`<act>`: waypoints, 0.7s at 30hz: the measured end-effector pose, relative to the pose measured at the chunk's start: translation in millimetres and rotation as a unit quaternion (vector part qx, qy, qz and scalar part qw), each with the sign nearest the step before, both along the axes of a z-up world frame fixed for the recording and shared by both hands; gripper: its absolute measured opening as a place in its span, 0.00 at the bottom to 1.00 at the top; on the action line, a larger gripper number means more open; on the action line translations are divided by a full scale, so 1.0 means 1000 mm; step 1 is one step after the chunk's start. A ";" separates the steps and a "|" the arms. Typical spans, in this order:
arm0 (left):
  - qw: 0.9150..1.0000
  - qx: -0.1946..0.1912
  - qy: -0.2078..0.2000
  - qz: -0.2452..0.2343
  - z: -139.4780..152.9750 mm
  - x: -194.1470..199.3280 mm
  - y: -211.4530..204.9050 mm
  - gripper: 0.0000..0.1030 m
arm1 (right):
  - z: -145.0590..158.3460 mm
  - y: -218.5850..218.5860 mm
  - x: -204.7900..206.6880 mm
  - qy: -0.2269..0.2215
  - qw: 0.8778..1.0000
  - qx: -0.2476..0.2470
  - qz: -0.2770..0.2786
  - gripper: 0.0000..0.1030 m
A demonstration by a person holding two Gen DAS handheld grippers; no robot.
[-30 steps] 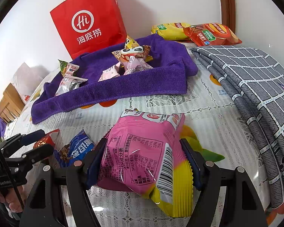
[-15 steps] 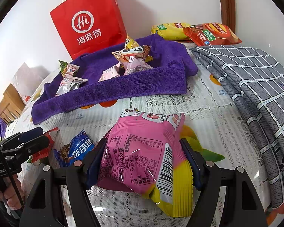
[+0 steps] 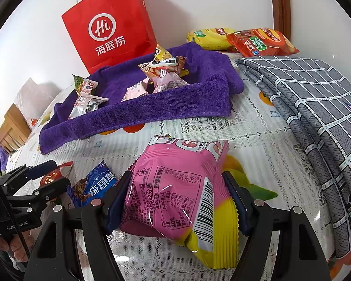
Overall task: Organize snacks
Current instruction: 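Lower the left tool toward the red packet while the right tool holds the chip bag, then grasp and lift the red packet with the left tool while the right tool lifts the chip bag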
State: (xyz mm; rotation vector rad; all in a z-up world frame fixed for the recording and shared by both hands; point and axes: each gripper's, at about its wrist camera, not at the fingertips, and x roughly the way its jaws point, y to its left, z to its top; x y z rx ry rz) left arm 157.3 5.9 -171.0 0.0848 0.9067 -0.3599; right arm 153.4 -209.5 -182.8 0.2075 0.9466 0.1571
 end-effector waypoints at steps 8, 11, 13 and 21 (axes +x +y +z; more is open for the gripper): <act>0.997 -0.059 -0.013 0.041 0.011 0.005 0.026 0.33 | 0.000 0.001 0.000 0.000 1.000 0.001 0.000 0.71; 0.996 -0.077 -0.002 0.043 0.011 0.008 0.030 0.33 | 0.001 0.001 0.000 0.000 1.000 0.002 0.000 0.71; 0.996 -0.083 0.006 0.043 0.010 0.009 0.031 0.33 | 0.001 0.000 0.000 0.000 1.000 0.002 0.000 0.71; 0.996 -0.082 0.024 0.024 0.005 0.008 0.021 0.48 | 0.001 0.000 -0.001 -0.001 1.000 0.008 -0.001 0.71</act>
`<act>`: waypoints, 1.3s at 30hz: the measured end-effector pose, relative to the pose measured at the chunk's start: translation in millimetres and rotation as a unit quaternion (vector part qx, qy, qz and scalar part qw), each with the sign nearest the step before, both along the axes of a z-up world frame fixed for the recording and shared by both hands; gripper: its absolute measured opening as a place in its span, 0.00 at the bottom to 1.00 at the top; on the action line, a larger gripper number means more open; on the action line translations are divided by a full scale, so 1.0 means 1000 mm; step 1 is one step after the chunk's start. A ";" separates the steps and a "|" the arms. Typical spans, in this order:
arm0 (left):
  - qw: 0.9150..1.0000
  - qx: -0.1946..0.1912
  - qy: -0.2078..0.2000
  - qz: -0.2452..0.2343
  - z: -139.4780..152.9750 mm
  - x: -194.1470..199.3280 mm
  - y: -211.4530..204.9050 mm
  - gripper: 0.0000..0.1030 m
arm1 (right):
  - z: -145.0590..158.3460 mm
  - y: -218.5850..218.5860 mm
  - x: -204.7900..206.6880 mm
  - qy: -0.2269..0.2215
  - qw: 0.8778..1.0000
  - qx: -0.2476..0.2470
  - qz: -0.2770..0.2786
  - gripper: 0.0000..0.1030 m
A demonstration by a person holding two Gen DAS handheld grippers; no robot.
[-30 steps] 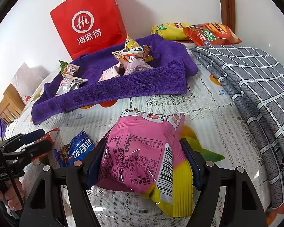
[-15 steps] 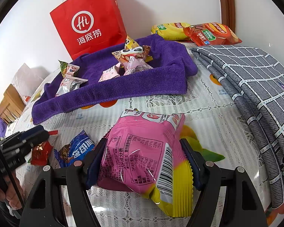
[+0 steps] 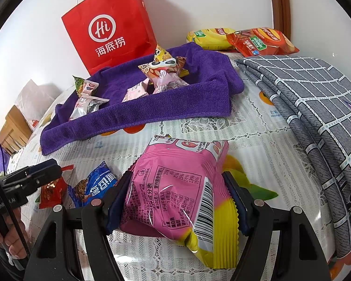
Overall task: Organize snacks
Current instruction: 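Grasp and lift the red packet with the left tool while the right tool lifts the chip bag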
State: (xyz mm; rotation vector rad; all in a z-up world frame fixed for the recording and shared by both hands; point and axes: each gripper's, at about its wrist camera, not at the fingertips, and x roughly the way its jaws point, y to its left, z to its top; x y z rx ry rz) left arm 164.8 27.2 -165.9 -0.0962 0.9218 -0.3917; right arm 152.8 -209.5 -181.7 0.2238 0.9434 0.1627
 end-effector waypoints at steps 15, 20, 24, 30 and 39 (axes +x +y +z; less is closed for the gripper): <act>0.995 0.074 -0.007 -0.064 -0.007 -0.019 -0.027 0.67 | 0.000 -0.002 -0.001 0.000 1.000 0.007 -0.002 0.71; 0.995 0.076 -0.013 -0.056 -0.006 -0.029 -0.020 0.71 | 0.000 -0.002 0.000 0.000 1.000 0.007 -0.002 0.71; 0.997 0.067 -0.009 -0.027 -0.005 -0.028 -0.002 0.71 | 0.000 -0.002 -0.001 0.000 1.000 0.006 -0.001 0.71; 0.999 0.041 -0.004 0.012 -0.005 -0.031 0.022 0.67 | 0.001 -0.003 -0.001 -0.001 1.000 0.007 -0.007 0.68; 0.999 0.032 0.004 0.024 0.003 -0.035 0.031 0.48 | 0.019 -0.007 -0.003 -0.014 1.000 0.013 -0.018 0.66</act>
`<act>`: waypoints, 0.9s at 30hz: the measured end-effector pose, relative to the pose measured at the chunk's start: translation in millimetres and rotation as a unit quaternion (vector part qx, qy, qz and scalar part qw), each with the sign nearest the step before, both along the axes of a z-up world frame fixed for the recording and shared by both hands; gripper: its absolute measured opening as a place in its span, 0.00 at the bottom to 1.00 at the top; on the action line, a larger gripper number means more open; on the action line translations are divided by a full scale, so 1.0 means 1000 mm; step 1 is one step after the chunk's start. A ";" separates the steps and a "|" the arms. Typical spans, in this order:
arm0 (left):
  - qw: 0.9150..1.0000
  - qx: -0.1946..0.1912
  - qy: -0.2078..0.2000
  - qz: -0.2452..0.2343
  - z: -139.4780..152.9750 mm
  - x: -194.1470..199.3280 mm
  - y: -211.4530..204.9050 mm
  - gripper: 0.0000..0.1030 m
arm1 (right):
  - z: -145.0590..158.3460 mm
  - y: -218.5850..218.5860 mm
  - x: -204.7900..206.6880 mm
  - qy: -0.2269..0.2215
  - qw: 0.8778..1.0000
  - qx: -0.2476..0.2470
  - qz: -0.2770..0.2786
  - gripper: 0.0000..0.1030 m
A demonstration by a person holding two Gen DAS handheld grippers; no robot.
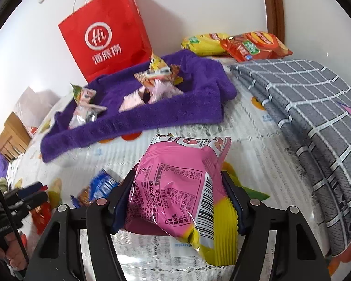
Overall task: Organize snacks
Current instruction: 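Grasp and lift the red packet with the left tool while the right tool lifts the chip bag, then carry the chip bag over the towel with the right tool while the left tool holds the red packet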
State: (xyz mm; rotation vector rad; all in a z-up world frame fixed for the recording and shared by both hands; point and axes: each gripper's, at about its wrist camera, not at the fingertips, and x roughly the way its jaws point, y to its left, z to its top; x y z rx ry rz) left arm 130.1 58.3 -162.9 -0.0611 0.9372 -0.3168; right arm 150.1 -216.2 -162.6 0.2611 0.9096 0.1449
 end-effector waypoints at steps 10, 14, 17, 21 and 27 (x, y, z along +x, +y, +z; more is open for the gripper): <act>1.000 -0.022 0.015 0.014 0.015 -0.017 0.018 0.62 | 0.077 0.027 0.022 -0.085 0.996 -0.017 0.037 0.66; 1.000 -0.010 0.026 0.012 0.014 -0.029 0.016 0.64 | 0.096 0.045 0.037 -0.110 0.992 -0.021 0.054 0.66; 0.999 -0.017 0.039 0.013 0.008 -0.029 0.013 0.66 | 0.107 0.056 0.050 -0.122 0.990 -0.016 0.063 0.66; 0.999 -0.010 0.042 0.020 0.001 -0.024 0.004 0.72 | 0.115 0.068 0.066 -0.125 0.989 -0.007 0.073 0.66; 0.999 0.009 0.033 0.019 -0.003 -0.009 -0.013 0.73 | 0.119 0.073 0.083 -0.138 0.987 -0.001 0.079 0.66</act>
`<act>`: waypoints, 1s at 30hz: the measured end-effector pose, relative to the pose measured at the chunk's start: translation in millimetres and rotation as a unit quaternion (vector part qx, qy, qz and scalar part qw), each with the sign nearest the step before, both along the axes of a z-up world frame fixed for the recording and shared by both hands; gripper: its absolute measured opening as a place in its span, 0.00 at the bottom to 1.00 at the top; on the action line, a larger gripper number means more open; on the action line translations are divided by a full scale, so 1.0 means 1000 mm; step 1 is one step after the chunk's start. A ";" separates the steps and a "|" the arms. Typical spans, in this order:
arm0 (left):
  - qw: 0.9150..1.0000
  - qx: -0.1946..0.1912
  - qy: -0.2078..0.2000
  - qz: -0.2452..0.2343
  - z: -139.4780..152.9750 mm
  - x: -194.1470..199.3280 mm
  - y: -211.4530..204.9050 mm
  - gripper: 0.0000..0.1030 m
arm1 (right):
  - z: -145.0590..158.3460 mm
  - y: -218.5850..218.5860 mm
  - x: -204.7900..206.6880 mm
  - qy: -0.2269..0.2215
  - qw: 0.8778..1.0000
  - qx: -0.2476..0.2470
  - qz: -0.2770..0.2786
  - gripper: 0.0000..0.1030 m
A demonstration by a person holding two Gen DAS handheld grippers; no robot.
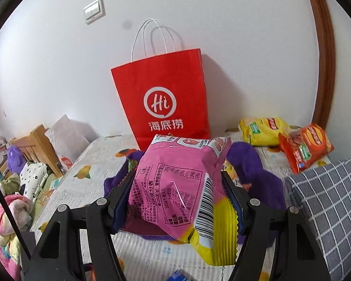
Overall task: Organize snacks
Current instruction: 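Carry the chip bag over the towel with the right tool while the left tool holds the red packet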
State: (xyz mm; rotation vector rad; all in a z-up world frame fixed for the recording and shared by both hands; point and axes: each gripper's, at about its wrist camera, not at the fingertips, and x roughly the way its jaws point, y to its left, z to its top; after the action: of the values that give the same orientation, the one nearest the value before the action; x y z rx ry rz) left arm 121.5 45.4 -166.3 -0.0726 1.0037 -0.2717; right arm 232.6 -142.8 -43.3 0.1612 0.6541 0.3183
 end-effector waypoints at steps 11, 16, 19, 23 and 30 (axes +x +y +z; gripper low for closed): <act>0.998 0.056 -0.034 -0.019 -0.004 0.004 -0.015 0.63 | -0.003 -0.007 0.035 0.000 1.000 0.010 -0.009 0.66; 0.999 0.031 -0.024 -0.013 -0.003 0.010 -0.005 0.62 | -0.023 -0.012 0.048 0.015 0.999 0.032 -0.009 0.66; 0.999 0.029 -0.028 -0.006 0.000 0.012 0.001 0.62 | -0.045 -0.011 0.058 0.040 0.998 0.043 -0.002 0.66; 0.999 0.029 -0.037 0.005 0.007 0.017 0.010 0.62 | -0.069 -0.002 0.067 0.072 0.997 0.022 0.015 0.66; 0.998 0.011 -0.054 0.027 0.018 0.029 0.024 0.62 | -0.092 0.004 0.073 0.110 0.993 0.006 0.032 0.67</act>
State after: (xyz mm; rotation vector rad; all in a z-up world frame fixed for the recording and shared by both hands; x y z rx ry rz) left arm 150.7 69.5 -148.1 -0.0637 0.8957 -0.2134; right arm 306.0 -138.4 -135.7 0.1879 0.8769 0.3695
